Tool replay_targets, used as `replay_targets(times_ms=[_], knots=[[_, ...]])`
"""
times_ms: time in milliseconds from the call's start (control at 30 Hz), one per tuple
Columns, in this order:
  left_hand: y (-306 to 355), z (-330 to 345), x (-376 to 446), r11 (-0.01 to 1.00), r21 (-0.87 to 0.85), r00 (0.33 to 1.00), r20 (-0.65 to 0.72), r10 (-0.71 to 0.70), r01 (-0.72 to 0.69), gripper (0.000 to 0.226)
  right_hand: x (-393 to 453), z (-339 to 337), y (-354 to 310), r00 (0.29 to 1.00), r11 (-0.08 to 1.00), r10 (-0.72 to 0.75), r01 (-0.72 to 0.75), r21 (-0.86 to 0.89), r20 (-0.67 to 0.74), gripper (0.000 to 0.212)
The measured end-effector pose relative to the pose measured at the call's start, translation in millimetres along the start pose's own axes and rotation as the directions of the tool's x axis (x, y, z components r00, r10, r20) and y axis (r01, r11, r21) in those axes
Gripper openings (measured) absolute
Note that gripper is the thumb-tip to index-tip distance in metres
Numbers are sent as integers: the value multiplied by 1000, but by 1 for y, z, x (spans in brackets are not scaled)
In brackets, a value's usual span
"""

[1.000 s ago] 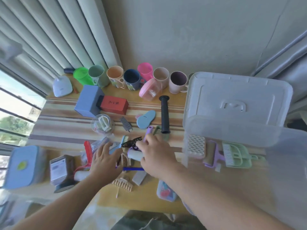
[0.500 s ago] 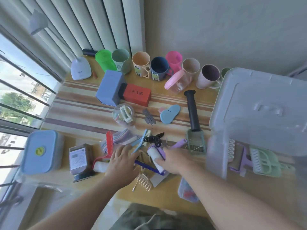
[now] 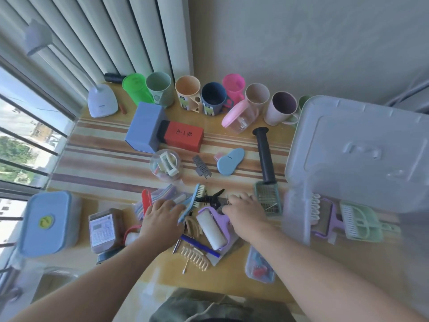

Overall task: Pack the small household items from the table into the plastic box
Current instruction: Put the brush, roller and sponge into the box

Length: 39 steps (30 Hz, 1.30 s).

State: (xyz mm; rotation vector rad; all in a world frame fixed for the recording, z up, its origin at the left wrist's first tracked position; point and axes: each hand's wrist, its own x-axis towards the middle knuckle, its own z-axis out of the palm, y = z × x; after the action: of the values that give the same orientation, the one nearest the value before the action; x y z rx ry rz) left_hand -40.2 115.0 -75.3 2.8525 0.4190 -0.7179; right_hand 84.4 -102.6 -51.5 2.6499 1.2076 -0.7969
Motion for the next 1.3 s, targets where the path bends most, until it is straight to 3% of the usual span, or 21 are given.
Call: replay_targets(times_ms=[67,200,367,467,633,733,833,933,1000,1167,1300], knots=[[3,-4,5,998,20,999,8,-53,52,42,-11,-13,4,982,998,-36,45,45,-184,13],[13,-6,24,996,17,995,41,-88,87,34,-51,-54,19,869,979,9,94,183,-494,22],[26,-8,43,990,-53,989,74,-130,134,24,-102,-68,57,768,935,235,-11,354,-595,38],[24,-12,45,985,-123,993,27,-117,120,19,-132,-54,90,704,908,343,-80,411,-621,41],[14,-34,26,888,-448,977,-120,-175,104,14,-170,-22,150,589,847,506,-201,493,-630,37],[39,-60,6,873,-488,971,-199,-135,21,10,-196,7,188,625,802,561,-247,544,-543,37],[98,-93,-19,825,-553,955,-291,-64,-113,8,-215,44,216,712,782,565,-298,548,-418,27],[170,-115,-42,786,-567,945,-321,65,-246,4,-215,70,216,872,865,446,-362,348,-203,27],[214,-117,-52,744,-582,934,-317,166,-329,6,-203,84,208,940,915,337,-317,250,-43,25],[294,-108,-55,753,-465,863,-426,270,-465,11,-165,88,191,961,956,194,-230,182,198,22],[333,-93,-58,768,-410,856,-390,340,-492,13,-151,81,193,979,950,139,-175,258,151,23]])
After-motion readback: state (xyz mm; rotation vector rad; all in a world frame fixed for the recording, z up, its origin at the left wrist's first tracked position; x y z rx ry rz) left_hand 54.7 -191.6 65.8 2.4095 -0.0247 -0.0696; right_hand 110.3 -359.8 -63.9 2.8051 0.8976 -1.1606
